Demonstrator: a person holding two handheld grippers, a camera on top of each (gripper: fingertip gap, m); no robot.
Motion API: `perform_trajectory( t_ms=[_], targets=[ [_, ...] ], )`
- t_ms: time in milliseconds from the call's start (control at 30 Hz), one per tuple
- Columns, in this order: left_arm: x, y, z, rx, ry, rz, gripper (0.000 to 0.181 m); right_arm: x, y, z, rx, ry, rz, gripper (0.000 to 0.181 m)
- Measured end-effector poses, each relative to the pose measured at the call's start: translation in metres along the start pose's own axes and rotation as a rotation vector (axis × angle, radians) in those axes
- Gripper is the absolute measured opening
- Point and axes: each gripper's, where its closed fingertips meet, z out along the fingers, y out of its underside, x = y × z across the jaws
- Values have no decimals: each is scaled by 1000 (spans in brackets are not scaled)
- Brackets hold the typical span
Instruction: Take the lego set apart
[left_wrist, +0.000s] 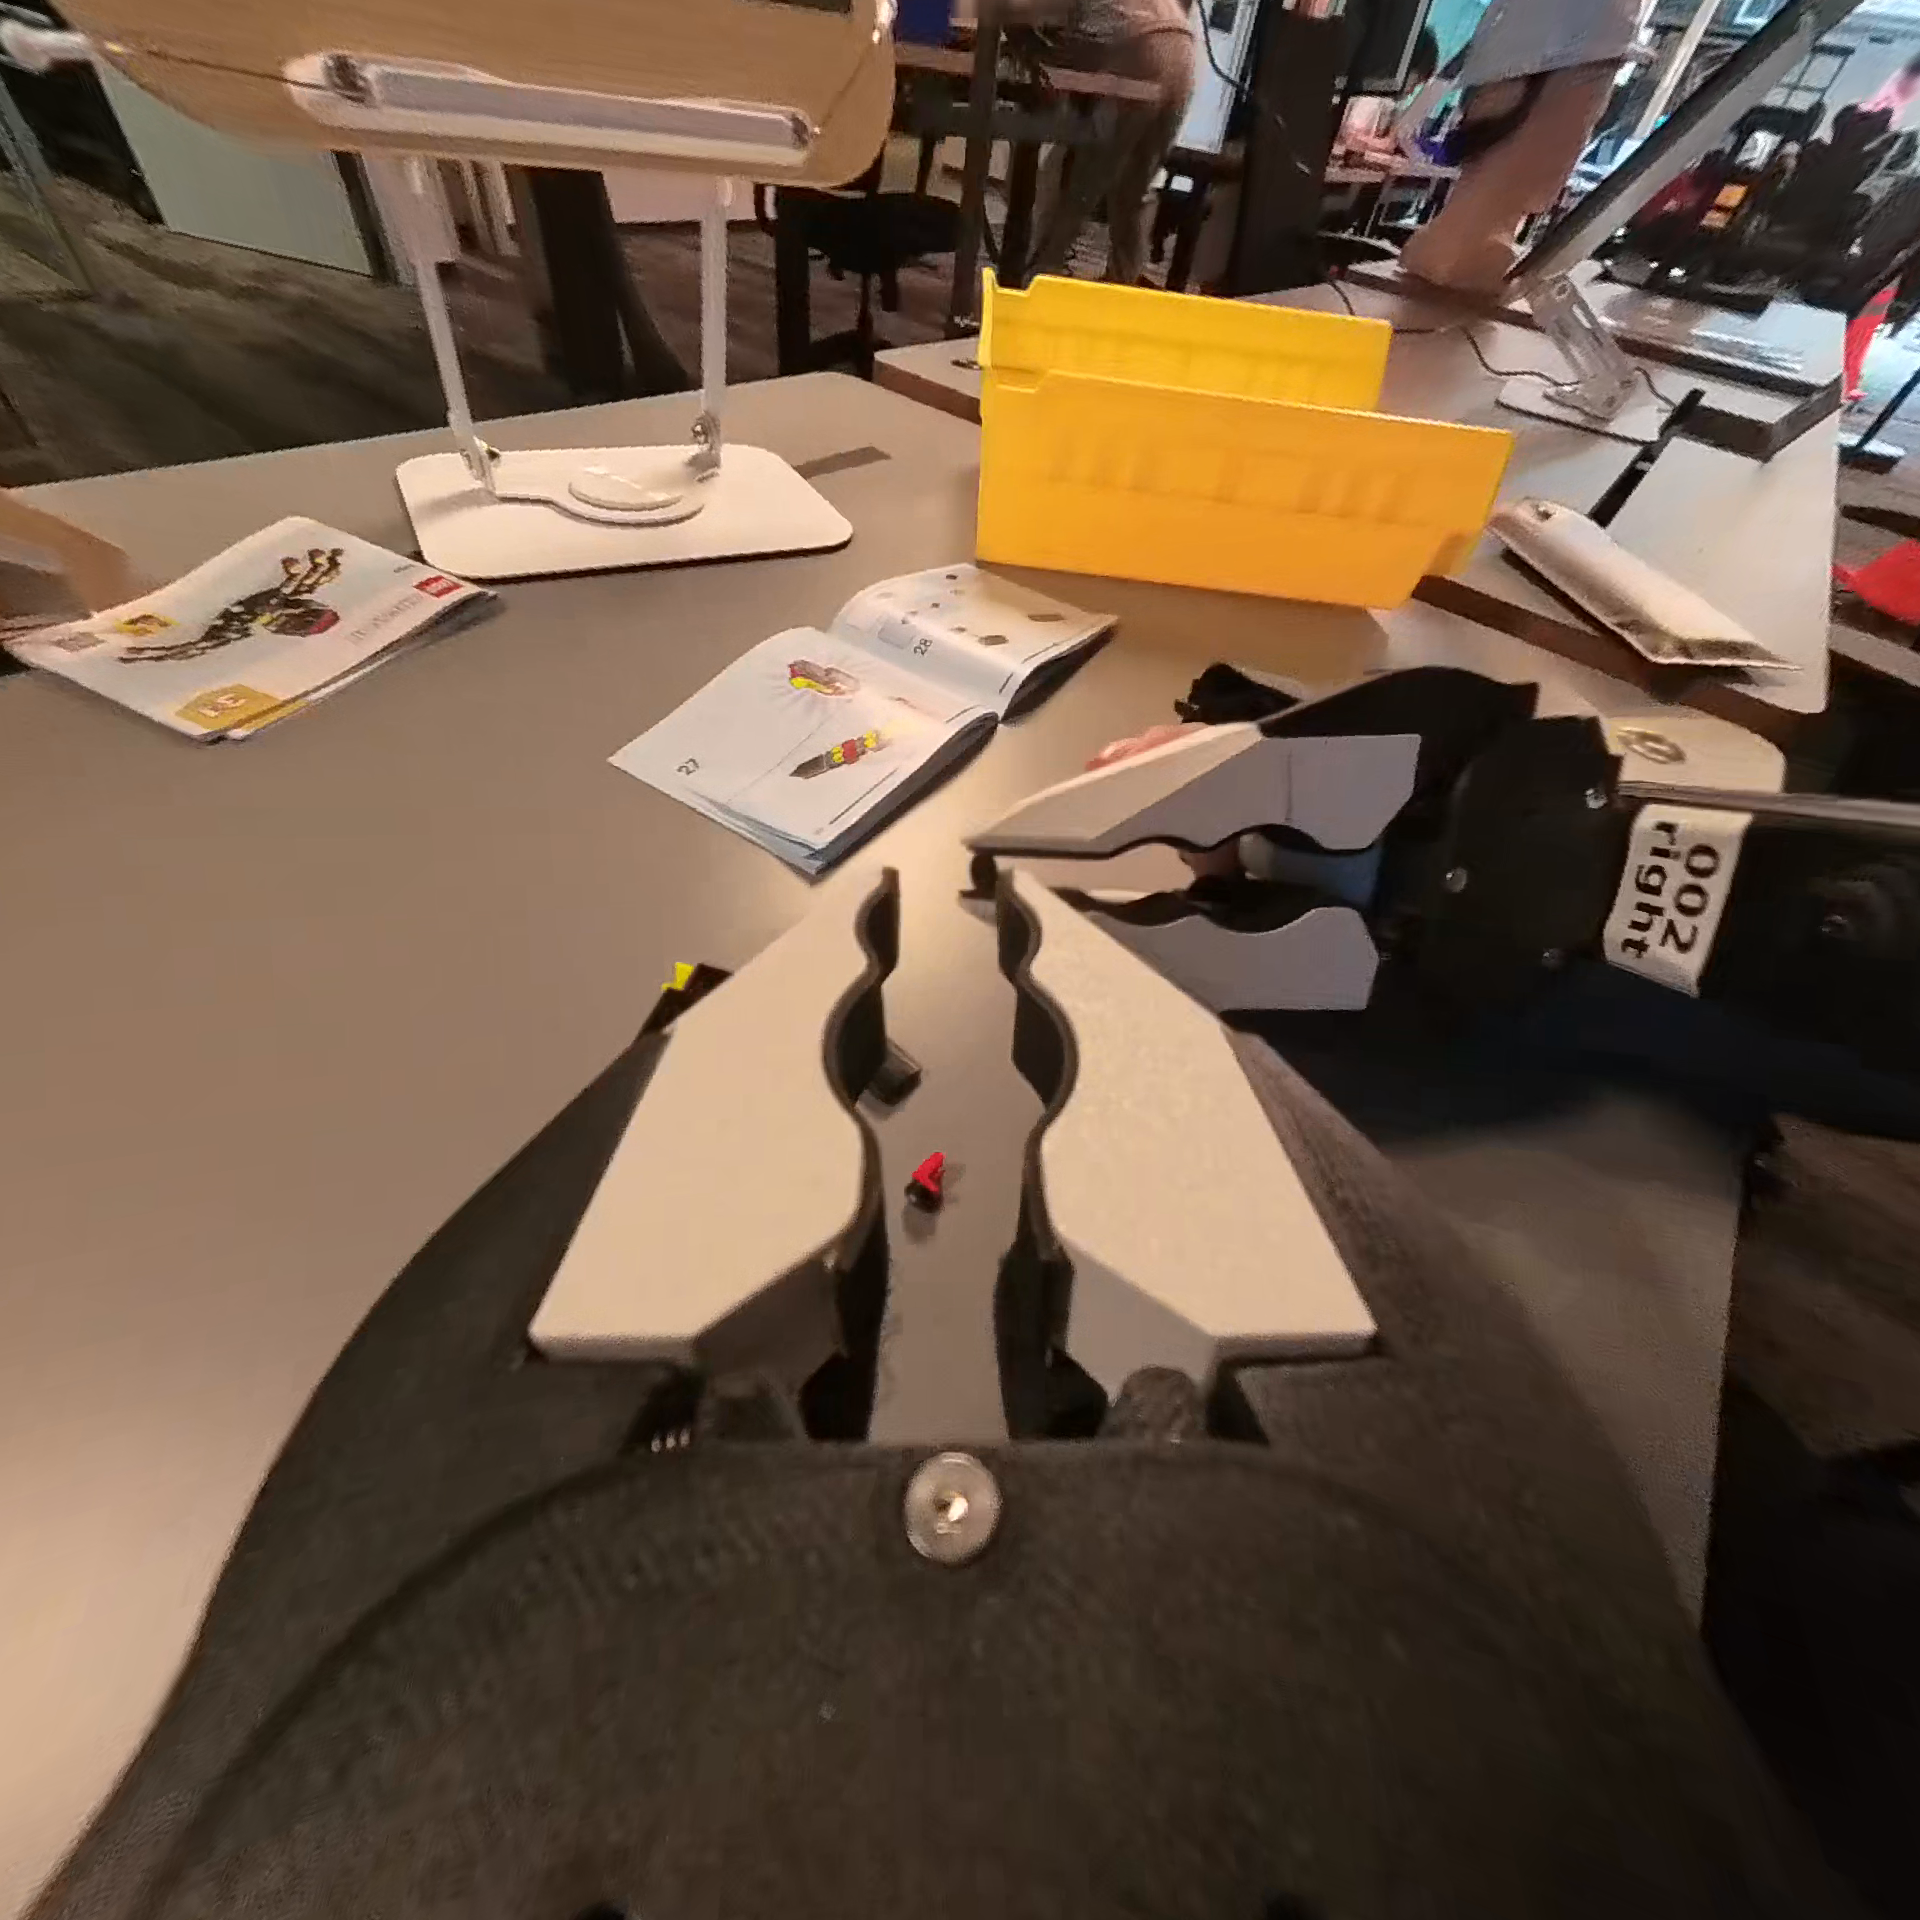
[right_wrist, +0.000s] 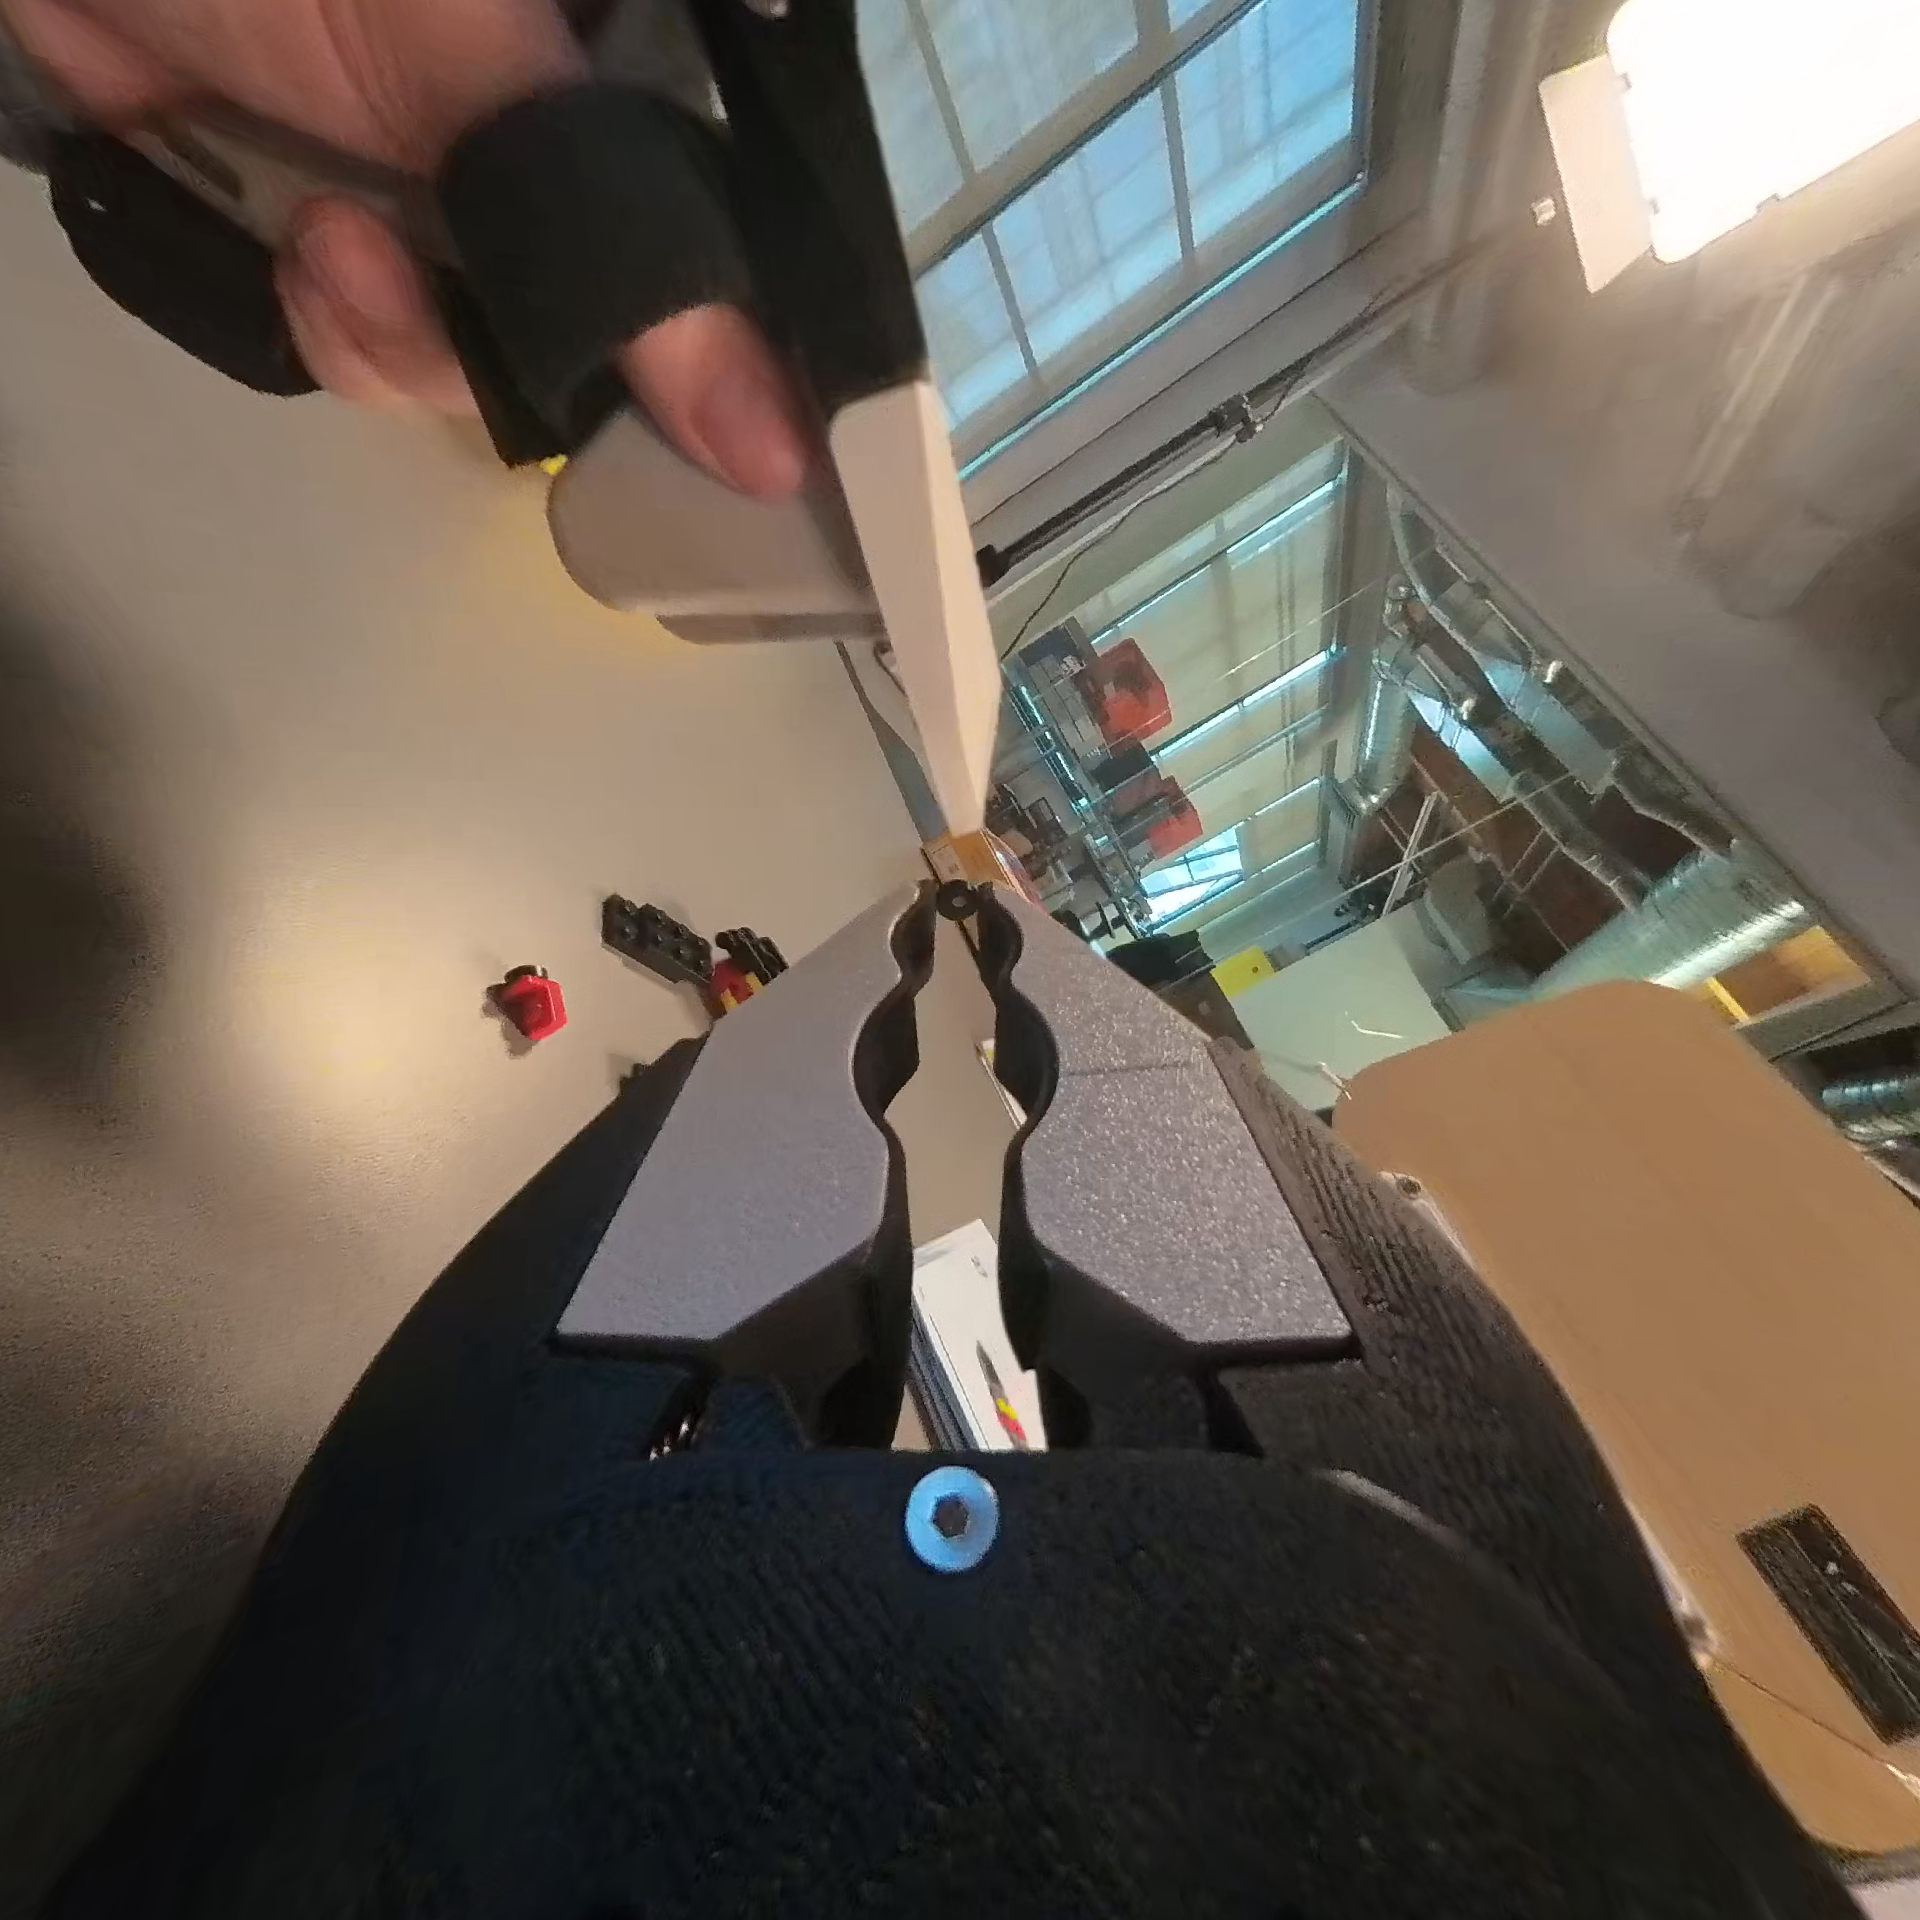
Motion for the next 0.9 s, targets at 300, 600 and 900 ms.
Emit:
perform_trajectory(
  t_ms=[300, 600, 900],
  targets=[
    [8, 7, 14, -60, 41, -5, 8, -1, 0, 1, -8, 10, -49, 5],
    [-40, -16, -34, -41, -245, 155, 2, 7, 10, -1, -23, 22, 27, 22],
    [-239, 42, -245, -450, -872, -276, 1, -50, 11, -15, -146, -697, 780, 24]
  ],
)
